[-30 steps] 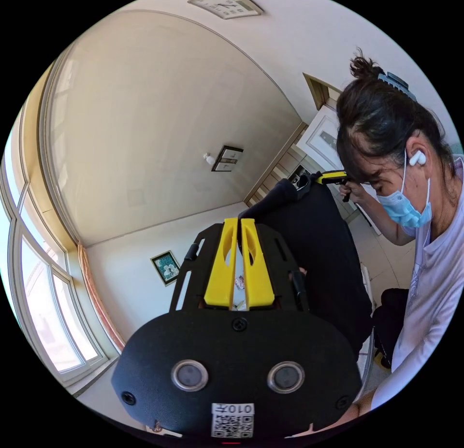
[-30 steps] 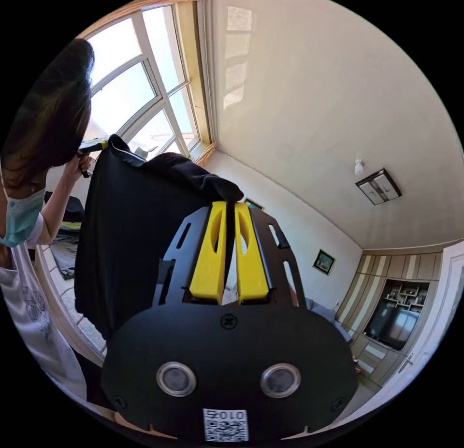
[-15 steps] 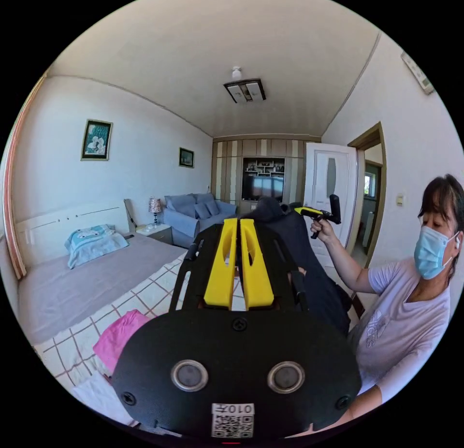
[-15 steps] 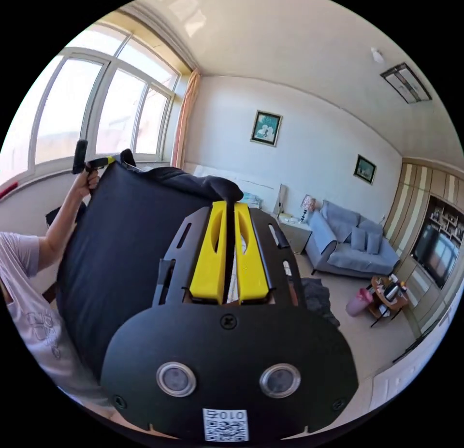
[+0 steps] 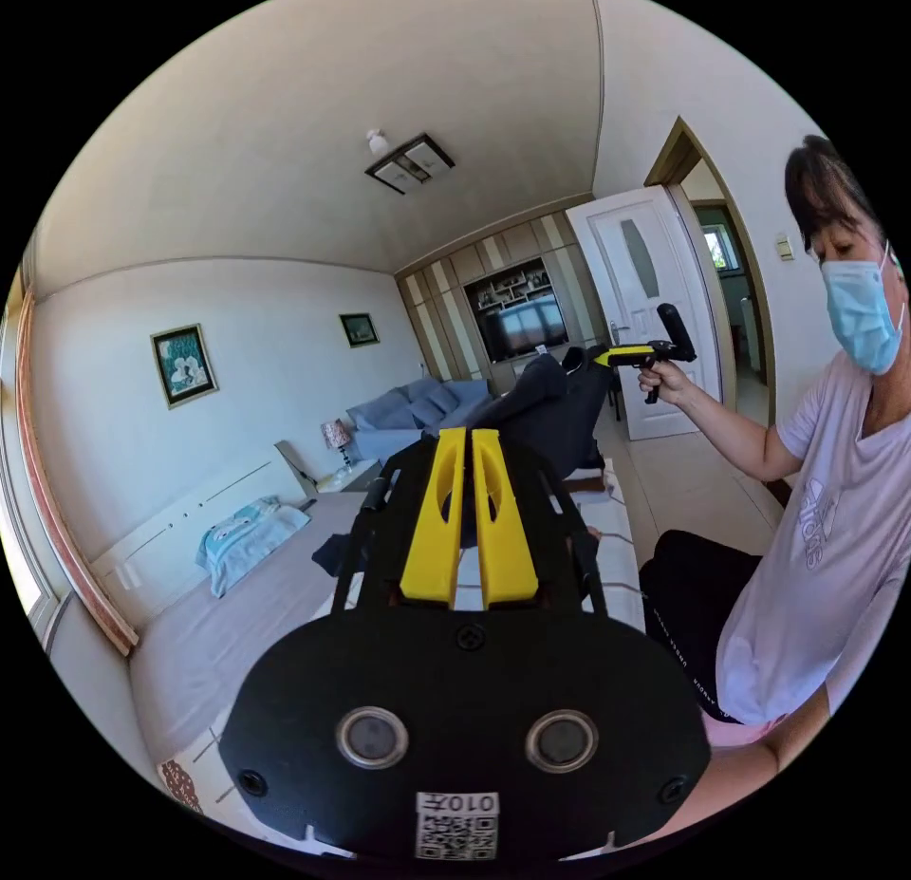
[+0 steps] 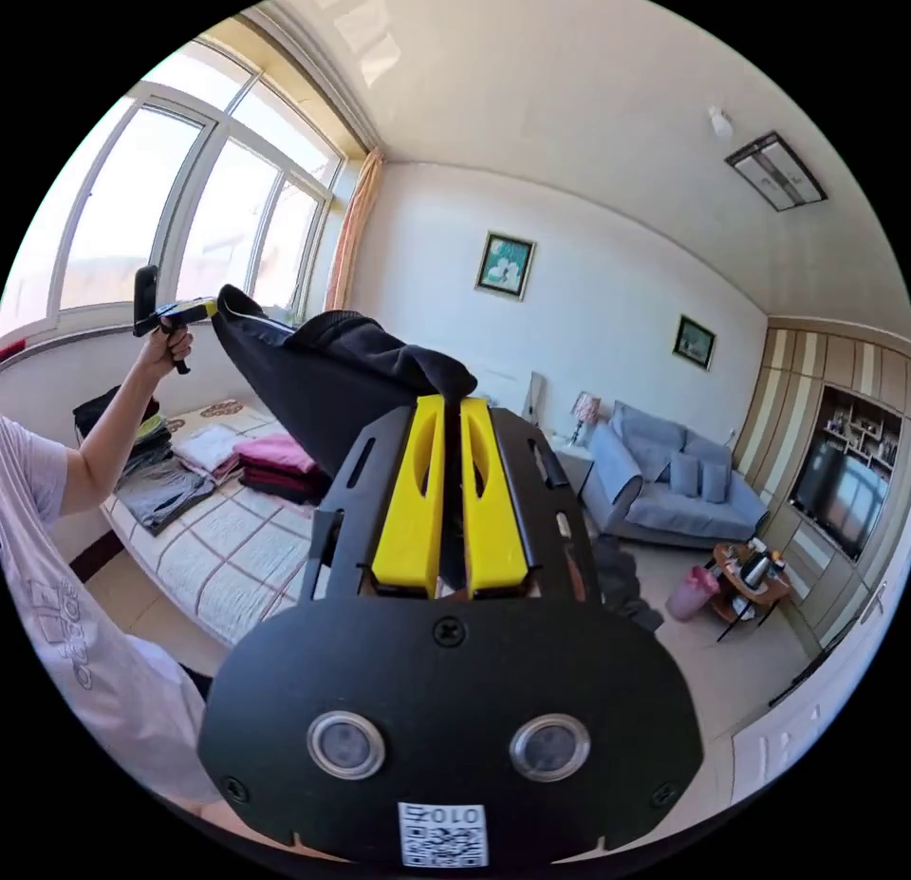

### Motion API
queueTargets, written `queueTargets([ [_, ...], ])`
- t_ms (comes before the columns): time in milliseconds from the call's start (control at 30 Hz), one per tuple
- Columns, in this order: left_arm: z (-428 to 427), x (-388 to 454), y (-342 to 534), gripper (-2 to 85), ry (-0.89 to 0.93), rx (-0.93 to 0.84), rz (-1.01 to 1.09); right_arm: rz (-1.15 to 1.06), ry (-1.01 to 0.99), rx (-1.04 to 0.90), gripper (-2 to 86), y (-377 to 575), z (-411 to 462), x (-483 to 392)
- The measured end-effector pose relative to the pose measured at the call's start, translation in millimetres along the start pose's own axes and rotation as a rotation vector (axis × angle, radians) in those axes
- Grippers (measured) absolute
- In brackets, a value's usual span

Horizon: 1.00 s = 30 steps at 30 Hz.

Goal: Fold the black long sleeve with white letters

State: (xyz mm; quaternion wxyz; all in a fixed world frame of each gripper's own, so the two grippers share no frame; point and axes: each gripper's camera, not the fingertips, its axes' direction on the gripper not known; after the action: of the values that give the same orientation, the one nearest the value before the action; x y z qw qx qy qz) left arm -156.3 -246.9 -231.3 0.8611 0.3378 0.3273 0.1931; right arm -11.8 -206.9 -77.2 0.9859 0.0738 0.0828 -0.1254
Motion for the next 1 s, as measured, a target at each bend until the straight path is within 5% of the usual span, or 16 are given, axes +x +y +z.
queueTargets([
  [133,87.5,53.0,146.9,-0.2,0.110,-0.292,-0.123,0.146,-0.131,-0.192,4.5,124.2,82.3,-2.2],
  [267,126.5,94.1,259.0,-0.2,0.224,-0.351,-0.357,0.335,-0.240,-0.376,4.6,244.1,136.4,-3.5],
  [700,139.5,153.2,260.5,-0.2,0.270,-0.456,-0.146,0.183,-0.172,-0.427,4.5,273.8,93.5,-2.4],
  [1000,183.9,184.5,315.8,-0.2,0.359,-0.509,-0.247,0.374,-0.251,-0.508,4.5,356.1,109.2,17.4],
])
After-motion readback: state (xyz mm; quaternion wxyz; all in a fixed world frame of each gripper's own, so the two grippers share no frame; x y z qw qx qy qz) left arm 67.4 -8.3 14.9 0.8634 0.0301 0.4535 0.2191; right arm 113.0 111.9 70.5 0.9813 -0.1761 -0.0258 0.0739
